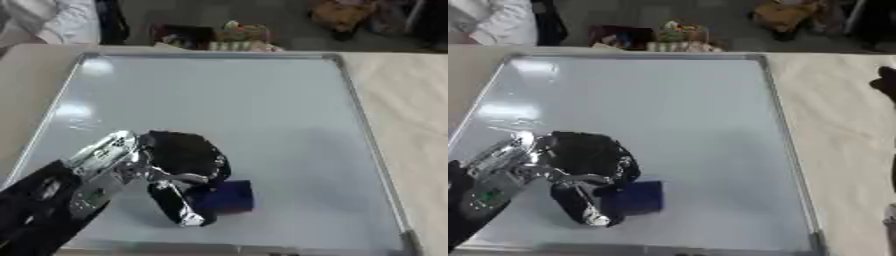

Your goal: Wipe the whiteboard clean with a brush.

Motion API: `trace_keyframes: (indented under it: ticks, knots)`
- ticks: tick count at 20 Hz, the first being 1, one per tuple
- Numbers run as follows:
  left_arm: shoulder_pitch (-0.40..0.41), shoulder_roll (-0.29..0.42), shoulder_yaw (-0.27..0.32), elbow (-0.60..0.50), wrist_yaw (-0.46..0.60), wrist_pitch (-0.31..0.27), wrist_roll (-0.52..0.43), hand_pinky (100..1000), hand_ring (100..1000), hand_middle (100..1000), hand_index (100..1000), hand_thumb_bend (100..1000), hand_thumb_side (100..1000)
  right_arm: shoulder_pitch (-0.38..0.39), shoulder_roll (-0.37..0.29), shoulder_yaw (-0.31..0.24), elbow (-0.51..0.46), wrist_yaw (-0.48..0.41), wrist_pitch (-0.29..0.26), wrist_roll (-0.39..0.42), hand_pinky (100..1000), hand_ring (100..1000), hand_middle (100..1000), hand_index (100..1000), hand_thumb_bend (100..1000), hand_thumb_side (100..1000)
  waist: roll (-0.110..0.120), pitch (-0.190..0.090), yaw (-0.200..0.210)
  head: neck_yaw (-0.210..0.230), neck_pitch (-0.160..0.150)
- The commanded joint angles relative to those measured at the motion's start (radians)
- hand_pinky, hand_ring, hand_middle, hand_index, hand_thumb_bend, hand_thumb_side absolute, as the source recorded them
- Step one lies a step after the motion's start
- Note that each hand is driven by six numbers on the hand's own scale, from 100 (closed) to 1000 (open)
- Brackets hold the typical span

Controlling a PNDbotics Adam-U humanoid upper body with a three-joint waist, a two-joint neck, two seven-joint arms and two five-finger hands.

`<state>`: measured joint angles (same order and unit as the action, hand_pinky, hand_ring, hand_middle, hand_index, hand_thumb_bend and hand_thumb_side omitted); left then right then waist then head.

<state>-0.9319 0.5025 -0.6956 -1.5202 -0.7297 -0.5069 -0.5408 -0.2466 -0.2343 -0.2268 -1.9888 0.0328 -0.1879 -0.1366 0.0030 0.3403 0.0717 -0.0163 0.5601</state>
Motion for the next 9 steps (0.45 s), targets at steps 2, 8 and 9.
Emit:
trace_keyframes:
  ticks: [2,8,9]
  knots:
    - [-0.011,0.052,0.052,-0.129,-0.025,0.005,0.07,428,602,576,242,250,315,-0.007,-0.016,-0.001,-0.011,-0.004,0.001,-0.005,875,850,576,910,102,1000,0.001,-0.03,0.008,-0.007,-0.001]
    - [0.006,0.129,0.131,-0.336,-0.066,0.033,0.156,457,624,594,219,349,240,-0.006,-0.02,-0.001,-0.011,-0.005,0.0,-0.009,873,848,578,909,100,1000,0.002,-0.045,0.015,-0.021,0.008]
    - [0.012,0.14,0.136,-0.358,-0.074,0.03,0.162,459,626,596,218,355,242,-0.005,-0.02,-0.001,-0.011,-0.005,0.0,-0.01,873,848,578,908,100,1000,0.003,-0.048,0.015,-0.024,0.009]
